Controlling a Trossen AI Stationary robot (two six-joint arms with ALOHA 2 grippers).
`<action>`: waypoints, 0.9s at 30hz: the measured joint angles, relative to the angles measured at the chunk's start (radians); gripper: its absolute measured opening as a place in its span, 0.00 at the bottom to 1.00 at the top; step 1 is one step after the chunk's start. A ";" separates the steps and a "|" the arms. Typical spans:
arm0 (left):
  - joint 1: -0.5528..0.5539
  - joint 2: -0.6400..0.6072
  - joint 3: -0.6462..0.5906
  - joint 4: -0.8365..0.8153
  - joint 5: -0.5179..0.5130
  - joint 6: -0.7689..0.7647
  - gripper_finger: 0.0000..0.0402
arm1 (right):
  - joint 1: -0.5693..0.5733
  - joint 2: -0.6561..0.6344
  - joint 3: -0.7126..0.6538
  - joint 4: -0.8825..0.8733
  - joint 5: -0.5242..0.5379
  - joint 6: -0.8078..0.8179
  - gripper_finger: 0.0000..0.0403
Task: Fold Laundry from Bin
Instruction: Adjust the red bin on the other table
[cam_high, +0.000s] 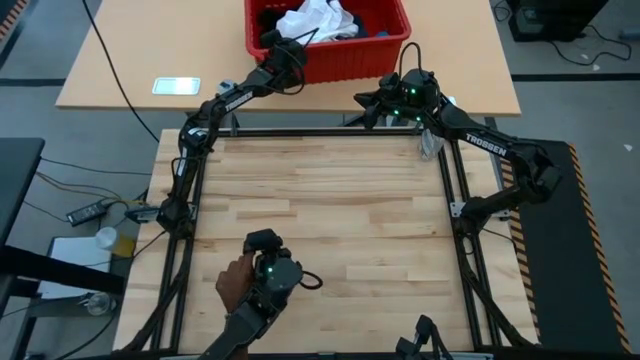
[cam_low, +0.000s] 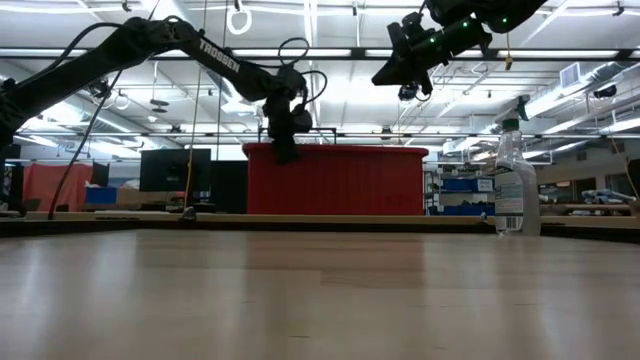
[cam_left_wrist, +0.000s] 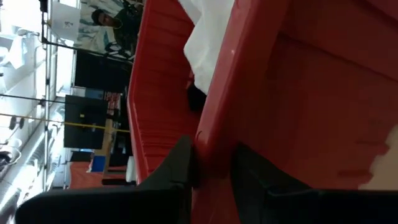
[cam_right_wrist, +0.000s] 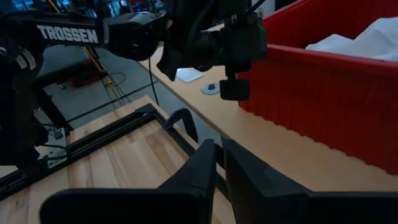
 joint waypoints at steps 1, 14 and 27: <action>-0.006 -0.003 0.000 -0.015 -0.002 -0.013 0.17 | 0.000 0.000 0.000 0.000 0.000 -0.010 0.11; -0.037 -0.098 0.000 -0.348 -0.007 -0.202 0.17 | 0.016 -0.001 0.073 -0.199 0.132 -0.125 0.11; -0.044 -0.154 0.002 -0.565 0.021 -0.313 0.16 | -0.160 0.128 0.095 -0.138 0.226 -0.709 0.34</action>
